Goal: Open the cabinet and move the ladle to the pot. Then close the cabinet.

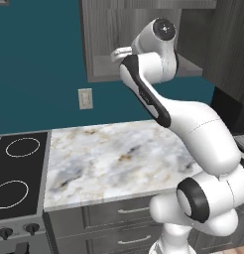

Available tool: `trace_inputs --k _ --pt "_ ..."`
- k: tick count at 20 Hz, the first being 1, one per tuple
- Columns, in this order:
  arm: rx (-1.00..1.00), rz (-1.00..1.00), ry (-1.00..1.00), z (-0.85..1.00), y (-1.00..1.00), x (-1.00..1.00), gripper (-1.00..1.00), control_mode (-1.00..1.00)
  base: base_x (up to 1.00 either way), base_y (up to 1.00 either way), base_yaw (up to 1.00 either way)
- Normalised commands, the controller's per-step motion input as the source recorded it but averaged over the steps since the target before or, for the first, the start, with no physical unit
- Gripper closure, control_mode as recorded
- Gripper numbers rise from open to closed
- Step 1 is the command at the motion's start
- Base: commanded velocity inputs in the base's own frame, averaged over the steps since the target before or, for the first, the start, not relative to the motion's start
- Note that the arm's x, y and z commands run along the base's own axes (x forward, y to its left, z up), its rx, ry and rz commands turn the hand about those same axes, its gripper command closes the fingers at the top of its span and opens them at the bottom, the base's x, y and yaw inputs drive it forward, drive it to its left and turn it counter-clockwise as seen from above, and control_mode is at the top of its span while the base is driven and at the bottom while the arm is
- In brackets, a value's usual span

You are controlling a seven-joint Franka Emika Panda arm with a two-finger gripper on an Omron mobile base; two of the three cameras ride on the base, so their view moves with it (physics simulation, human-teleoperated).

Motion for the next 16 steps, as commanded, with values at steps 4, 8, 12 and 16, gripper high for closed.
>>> trace_inputs --k 4,8,12,16 --pt "0.0 0.0 0.03 -0.13 -0.04 0.06 -1.0 -1.0 0.0 0.0 0.0" --pt "-0.02 0.0 0.08 -0.24 0.0 0.17 -1.0 -1.0 0.0 0.0 0.0" --pt "0.0 0.0 0.07 -0.25 0.0 0.22 -1.0 -1.0 0.0 0.0 0.0" --pt "0.0 0.0 0.01 -0.02 -0.01 0.23 -1.0 -1.0 0.0 0.0 0.0"
